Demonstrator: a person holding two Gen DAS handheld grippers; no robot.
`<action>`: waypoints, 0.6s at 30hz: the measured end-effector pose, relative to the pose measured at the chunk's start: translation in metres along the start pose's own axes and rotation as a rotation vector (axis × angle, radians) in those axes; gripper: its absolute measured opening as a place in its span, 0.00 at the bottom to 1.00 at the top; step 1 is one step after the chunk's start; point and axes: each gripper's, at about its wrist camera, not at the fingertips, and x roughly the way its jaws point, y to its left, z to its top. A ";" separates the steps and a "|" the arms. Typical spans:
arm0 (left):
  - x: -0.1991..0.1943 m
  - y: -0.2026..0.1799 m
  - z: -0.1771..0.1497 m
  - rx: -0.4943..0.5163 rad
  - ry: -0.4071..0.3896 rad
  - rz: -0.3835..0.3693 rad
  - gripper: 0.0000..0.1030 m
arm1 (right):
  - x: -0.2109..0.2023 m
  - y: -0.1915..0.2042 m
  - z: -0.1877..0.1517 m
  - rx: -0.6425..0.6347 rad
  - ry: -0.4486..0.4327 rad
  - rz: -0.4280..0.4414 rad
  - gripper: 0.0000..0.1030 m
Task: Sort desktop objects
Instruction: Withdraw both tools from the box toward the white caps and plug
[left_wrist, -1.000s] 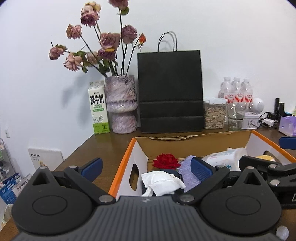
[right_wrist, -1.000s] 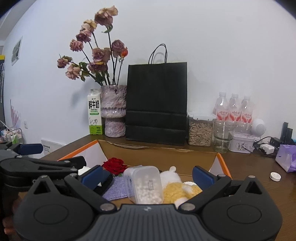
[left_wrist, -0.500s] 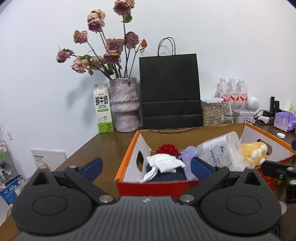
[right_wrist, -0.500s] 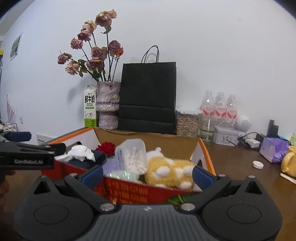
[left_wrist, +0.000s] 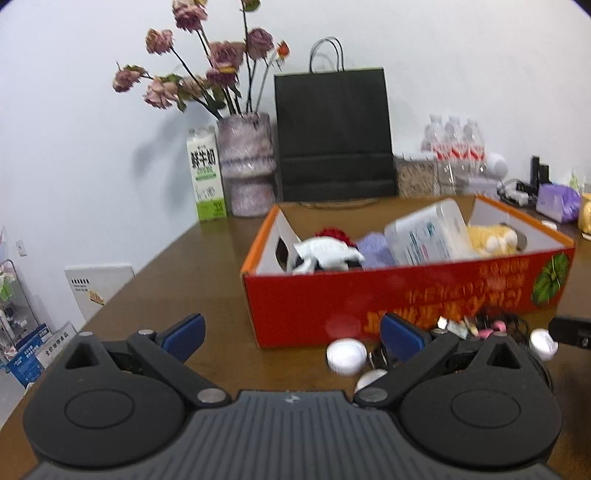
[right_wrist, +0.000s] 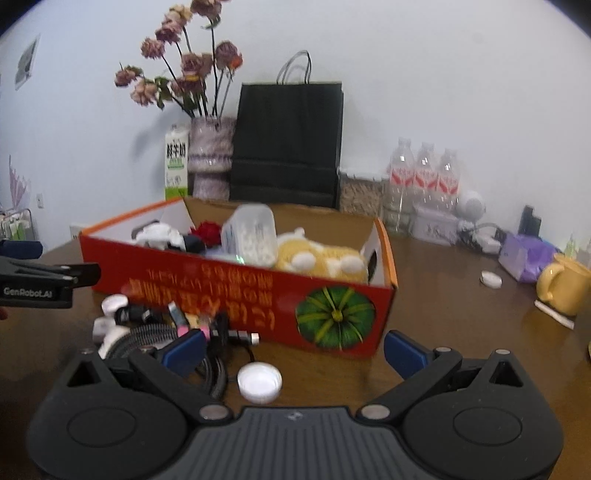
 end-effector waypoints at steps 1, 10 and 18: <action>0.001 -0.001 -0.002 0.010 0.008 0.000 1.00 | 0.000 -0.002 -0.001 0.005 0.009 -0.001 1.00; 0.004 -0.002 -0.009 0.040 0.103 -0.046 1.00 | 0.012 -0.009 -0.006 0.040 0.127 0.001 1.00; 0.020 -0.003 -0.013 0.030 0.222 -0.113 1.00 | 0.027 -0.013 -0.010 0.075 0.227 0.006 1.00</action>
